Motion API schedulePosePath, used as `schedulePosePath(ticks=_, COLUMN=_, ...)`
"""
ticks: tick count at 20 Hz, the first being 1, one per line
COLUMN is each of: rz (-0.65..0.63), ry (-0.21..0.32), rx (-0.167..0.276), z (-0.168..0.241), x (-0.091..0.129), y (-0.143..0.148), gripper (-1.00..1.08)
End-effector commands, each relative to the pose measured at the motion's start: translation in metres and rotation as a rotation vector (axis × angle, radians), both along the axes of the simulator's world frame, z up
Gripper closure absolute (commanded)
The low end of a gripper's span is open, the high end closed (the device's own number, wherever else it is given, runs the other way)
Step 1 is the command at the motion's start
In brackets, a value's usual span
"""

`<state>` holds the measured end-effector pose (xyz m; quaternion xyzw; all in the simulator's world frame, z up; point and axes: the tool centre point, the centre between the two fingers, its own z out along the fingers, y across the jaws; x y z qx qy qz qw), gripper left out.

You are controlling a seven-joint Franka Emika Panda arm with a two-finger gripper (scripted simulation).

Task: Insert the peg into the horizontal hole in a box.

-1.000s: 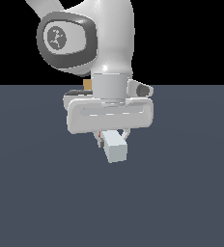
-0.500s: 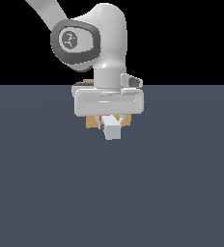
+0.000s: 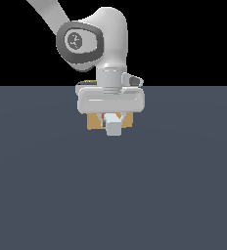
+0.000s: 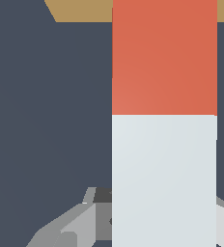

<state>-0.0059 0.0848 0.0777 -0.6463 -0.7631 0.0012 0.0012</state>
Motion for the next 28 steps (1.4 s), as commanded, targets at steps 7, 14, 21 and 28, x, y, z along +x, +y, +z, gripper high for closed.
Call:
schedulePosePath(ticks=7, rz=-0.002, ry=-0.006, rx=0.001, z=0.003, x=0.005, y=0.000, gripper=1.08)
schedulePosePath(ticks=14, rz=-0.002, ry=-0.002, rx=0.001, z=0.001, x=0.003, y=0.003, gripper=1.08)
schedulePosePath(ticks=21, rz=-0.002, ry=-0.004, rx=0.001, z=0.002, x=-0.004, y=0.040, gripper=1.08)
schedulePosePath(ticks=28, rz=-0.002, ry=-0.005, rx=0.001, z=0.003, x=-0.013, y=0.095, gripper=1.08)
